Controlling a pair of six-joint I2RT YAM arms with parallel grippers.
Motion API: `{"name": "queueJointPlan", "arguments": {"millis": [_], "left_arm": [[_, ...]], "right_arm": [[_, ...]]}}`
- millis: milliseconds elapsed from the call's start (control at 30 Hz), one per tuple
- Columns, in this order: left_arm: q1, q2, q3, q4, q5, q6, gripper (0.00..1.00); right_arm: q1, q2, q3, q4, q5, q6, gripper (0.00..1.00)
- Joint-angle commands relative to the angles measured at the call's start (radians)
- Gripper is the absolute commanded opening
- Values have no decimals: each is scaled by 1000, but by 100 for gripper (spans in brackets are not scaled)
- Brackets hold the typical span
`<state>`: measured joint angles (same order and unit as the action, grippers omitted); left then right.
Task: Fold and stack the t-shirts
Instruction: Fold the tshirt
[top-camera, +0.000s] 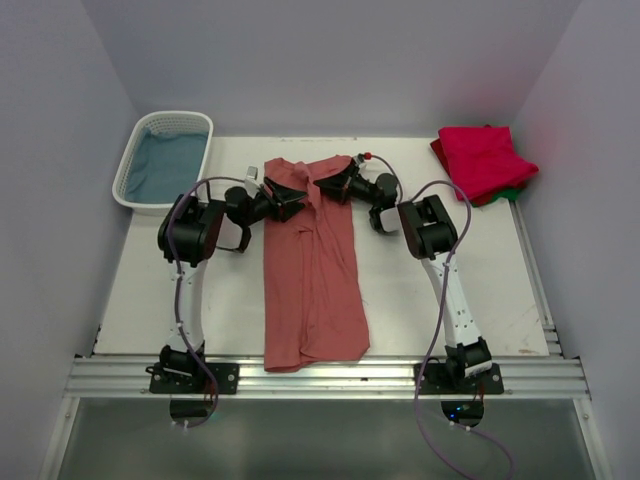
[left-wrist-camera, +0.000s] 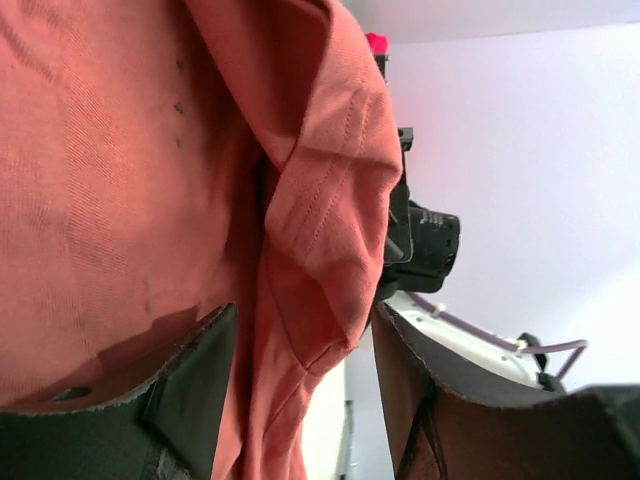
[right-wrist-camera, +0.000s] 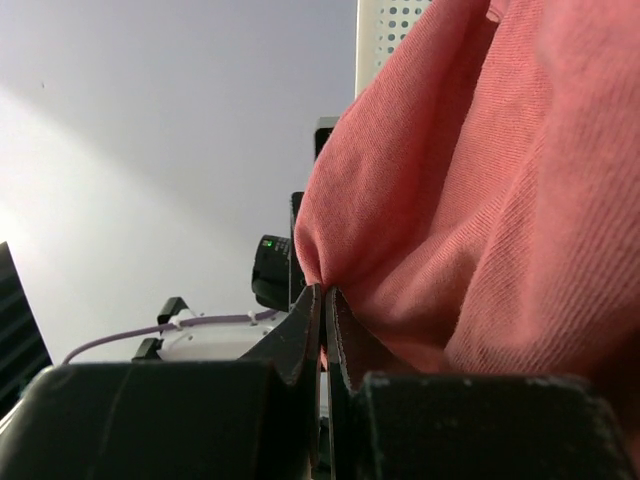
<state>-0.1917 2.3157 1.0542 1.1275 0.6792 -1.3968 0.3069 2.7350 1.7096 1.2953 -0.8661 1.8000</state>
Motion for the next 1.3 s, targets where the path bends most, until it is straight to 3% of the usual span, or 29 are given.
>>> {"name": "queueJointPlan", "arguments": {"millis": [0,467,867,1133,1200,1267], "left_arm": [[-20,68,33,354,-32,-203,60],[-58,162,105,465,-217,-373,54],[-58,198,194,428,-260,-400,43],[-72,209,266,348,-262,-383,41],[-72,211,268,356,-262,-387,37],[-72,209,262,365,-260,-389,26]], "right_arm": [[-9,-3,-1,225,-30,10,0],[-22,43,59,282,-48,88,0],[-28,35,58,288,-65,99,0],[-29,40,59,288,-67,107,0],[-32,40,58,288,-70,108,0],[-37,42,56,288,-68,108,0]]}}
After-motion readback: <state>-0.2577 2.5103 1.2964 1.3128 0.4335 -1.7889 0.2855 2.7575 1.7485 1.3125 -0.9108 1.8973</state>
